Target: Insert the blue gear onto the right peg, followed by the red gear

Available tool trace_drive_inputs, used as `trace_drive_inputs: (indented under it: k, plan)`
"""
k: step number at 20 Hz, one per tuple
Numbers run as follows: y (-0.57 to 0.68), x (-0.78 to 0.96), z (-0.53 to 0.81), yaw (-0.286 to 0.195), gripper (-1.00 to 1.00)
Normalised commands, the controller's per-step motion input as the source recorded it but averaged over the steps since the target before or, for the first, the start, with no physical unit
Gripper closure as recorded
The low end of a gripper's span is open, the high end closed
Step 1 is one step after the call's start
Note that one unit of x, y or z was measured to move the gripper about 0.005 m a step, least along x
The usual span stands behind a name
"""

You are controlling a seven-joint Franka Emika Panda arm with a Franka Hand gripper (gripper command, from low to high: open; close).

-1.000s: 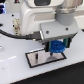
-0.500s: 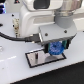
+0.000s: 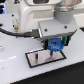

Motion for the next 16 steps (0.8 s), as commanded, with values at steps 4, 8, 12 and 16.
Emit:
trace_drive_inputs:
  k: [4,8,12,16]
  plan:
    - [-0.13,0.13,-0.12,0.0,1.0]
    - [-0.17,0.17,-0.14,0.0,1.0]
    - [-0.06,0.09,-0.04,0.0,1.0]
    - [-0.02,0.12,0.07,0.0,1.0]
